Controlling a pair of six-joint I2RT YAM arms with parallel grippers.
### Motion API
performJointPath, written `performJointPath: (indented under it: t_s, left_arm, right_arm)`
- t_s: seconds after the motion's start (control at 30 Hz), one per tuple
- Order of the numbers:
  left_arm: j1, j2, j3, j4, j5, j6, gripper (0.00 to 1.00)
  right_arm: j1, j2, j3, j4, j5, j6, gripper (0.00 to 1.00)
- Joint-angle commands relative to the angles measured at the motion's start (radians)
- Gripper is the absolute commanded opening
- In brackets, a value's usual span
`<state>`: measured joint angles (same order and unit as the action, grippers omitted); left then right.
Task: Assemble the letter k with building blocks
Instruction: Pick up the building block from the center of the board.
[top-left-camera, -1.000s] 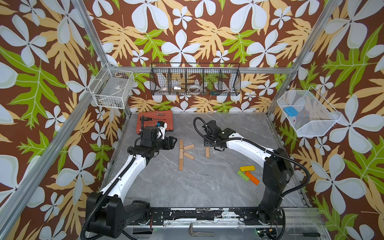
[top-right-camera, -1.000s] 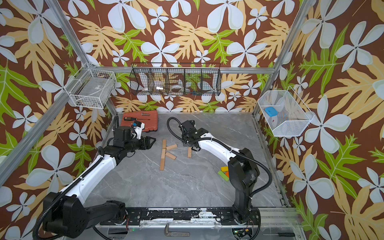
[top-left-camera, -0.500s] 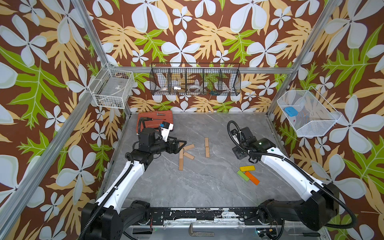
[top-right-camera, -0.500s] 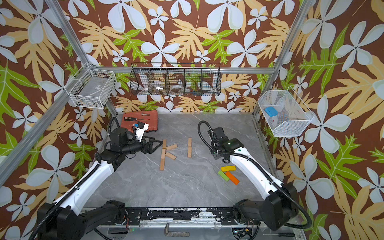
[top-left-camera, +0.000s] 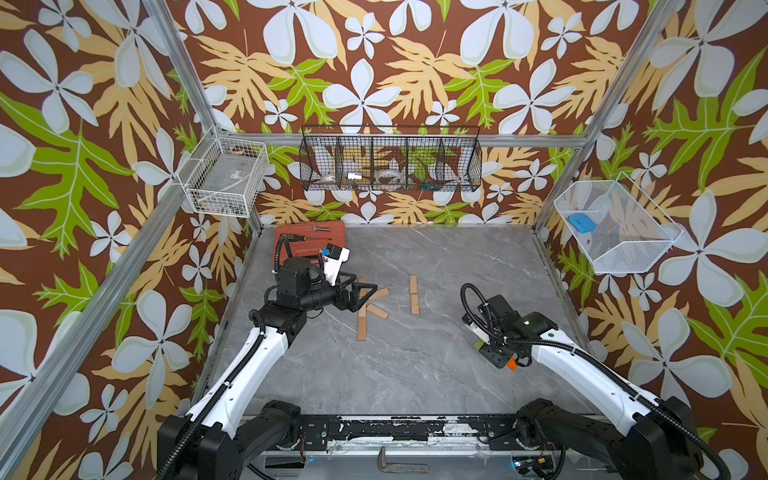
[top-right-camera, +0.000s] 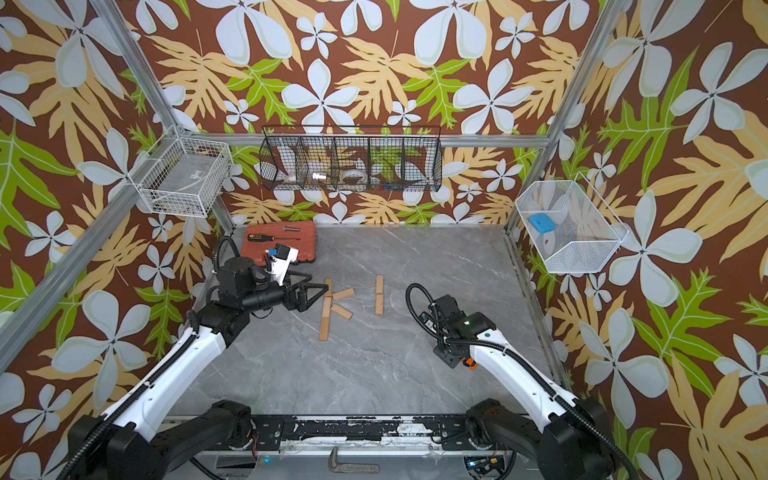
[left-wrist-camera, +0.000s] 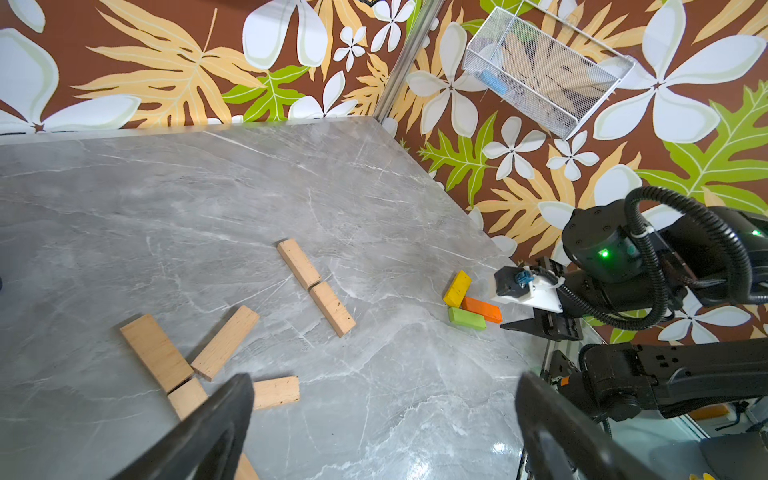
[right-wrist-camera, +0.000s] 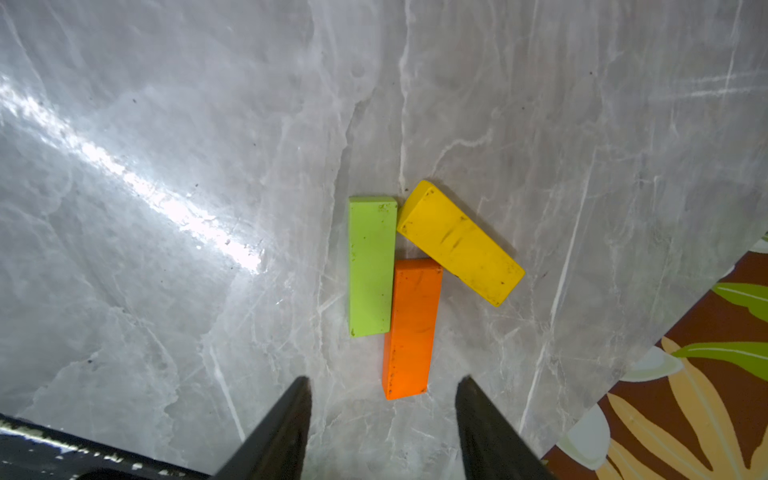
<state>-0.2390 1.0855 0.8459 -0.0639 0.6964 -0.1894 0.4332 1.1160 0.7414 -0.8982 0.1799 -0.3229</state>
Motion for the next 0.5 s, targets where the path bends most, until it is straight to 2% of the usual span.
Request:
performJointPath:
  t_s: [0.0,0.47]
  left_arm:
    - [-0.001,-0.007,-0.004,0.021,-0.009,0.001,1.0]
    - [0.001,-0.007,-0.007,0.017,-0.03,0.002,1.0]
  right_arm:
    - [0.001,0.0,-0.017,0.009,-0.002,-0.049,0.57]
    - [0.001,0.236,0.048,0.082,0.026,-0.088,0.47]
